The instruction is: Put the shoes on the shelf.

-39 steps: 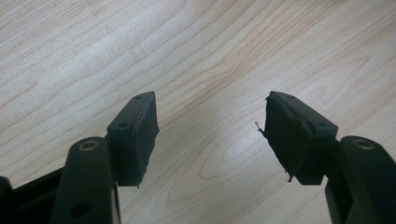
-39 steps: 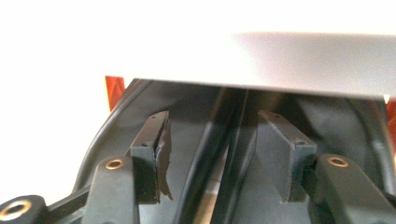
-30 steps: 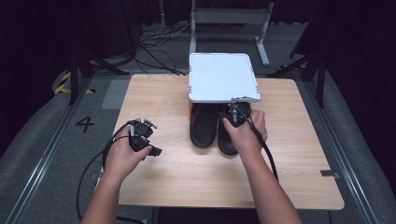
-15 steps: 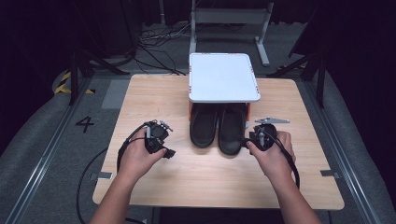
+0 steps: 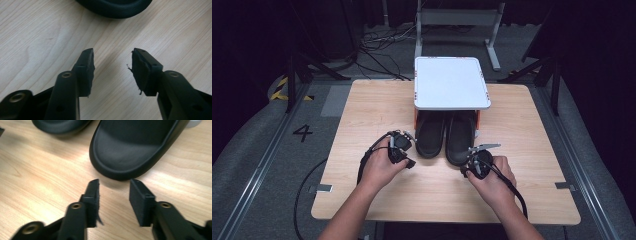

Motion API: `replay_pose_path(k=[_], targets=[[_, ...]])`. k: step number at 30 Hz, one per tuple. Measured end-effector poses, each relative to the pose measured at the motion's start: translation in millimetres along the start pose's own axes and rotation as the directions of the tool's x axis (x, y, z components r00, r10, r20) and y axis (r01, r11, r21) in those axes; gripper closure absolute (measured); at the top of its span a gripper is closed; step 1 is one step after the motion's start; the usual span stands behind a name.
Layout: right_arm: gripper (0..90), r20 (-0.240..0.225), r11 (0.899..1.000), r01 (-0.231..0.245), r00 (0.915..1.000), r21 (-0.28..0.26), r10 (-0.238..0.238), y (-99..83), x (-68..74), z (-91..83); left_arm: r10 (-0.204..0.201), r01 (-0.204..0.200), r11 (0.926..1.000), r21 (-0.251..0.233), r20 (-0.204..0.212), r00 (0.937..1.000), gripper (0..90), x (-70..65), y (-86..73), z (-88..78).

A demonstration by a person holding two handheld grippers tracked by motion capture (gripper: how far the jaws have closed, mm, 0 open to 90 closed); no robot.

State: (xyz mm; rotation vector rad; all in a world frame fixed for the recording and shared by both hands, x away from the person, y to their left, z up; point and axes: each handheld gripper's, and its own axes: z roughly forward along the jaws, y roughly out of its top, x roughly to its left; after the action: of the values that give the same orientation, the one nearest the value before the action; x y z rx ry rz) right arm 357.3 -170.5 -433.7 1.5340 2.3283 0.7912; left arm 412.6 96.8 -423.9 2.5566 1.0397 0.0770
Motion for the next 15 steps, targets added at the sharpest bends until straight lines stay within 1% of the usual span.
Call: replay_pose_path(k=[1, 2, 3, 4, 5, 7, 9, 11, 13, 14, 15], targets=[[68.4, -0.009, 1.000, -0.003, 1.0000, 0.016, 0.003, -0.5, 1.6, 1.7, -0.002, 0.002, 1.0000, -0.003, 0.011, 0.9999, 56.5, -1.5, 1.5, 2.4], [69.7, -0.019, 1.000, -0.004, 0.9998, 0.026, 0.004, -0.9, 2.3, 3.0, 0.009, -0.009, 1.0000, -0.001, 0.027, 0.9996, 59.3, -2.1, 3.9, 5.3], [72.4, -0.033, 0.999, -0.014, 0.9993, 0.043, 0.016, -1.1, 3.6, 5.0, 0.002, -0.001, 1.0000, -0.009, 0.045, 0.9990, 61.9, -2.6, 4.8, 7.7], [74.8, -0.038, 0.998, -0.021, 0.9990, 0.057, 0.023, -1.3, 4.0, 6.4, -0.005, 0.006, 0.9999, -0.012, 0.077, 0.9970, 65.1, -2.1, 6.4, 11.9], [77.2, -0.054, 0.997, -0.029, 0.9980, 0.077, 0.033, -1.5, 4.4, 9.3, -0.005, 0.007, 0.9999, -0.016, 0.080, 0.9968, 67.9, -2.4, 7.5, 14.8], [80.1, -0.061, 0.995, -0.034, 0.9974, 0.094, 0.039, -0.9, 4.1, 13.8, -0.004, 0.005, 1.0000, -0.006, 0.080, 0.9968, 70.5, -3.7, 10.0, 19.1], [81.1, -0.061, 0.995, -0.032, 0.9974, 0.099, 0.038, -0.6, 3.6, 15.5, 0.002, -0.002, 1.0000, -0.004, 0.081, 0.9967, 71.4, -3.7, 11.6, 21.0], [82.8, -0.069, 0.992, -0.042, 0.9963, 0.118, 0.051, 0.4, 2.3, 20.4, 0.008, -0.007, 0.9999, -0.009, 0.091, 0.9958, 72.0, -4.7, 16.2, 26.6], [83.0, -0.074, 0.992, -0.048, 0.9956, 0.119, 0.057, 1.2, 1.0, 23.3, 0.018, -0.017, 0.9998, -0.012, 0.092, 0.9956, 72.1, -6.1, 20.2, 29.6], [83.0, -0.072, 0.992, -0.057, 0.9953, 0.116, 0.066, 1.8, 0.3, 24.6, 0.016, -0.015, 0.9998, -0.009, 0.088, 0.9960, 72.4, -7.2, 22.0, 30.7], [83.0, -0.068, 0.992, -0.058, 0.9955, 0.111, 0.066, 2.4, -1.0, 25.9, 0.024, -0.024, 0.9997, -0.007, 0.081, 0.9964, 72.5, -7.4, 23.8, 32.4]])
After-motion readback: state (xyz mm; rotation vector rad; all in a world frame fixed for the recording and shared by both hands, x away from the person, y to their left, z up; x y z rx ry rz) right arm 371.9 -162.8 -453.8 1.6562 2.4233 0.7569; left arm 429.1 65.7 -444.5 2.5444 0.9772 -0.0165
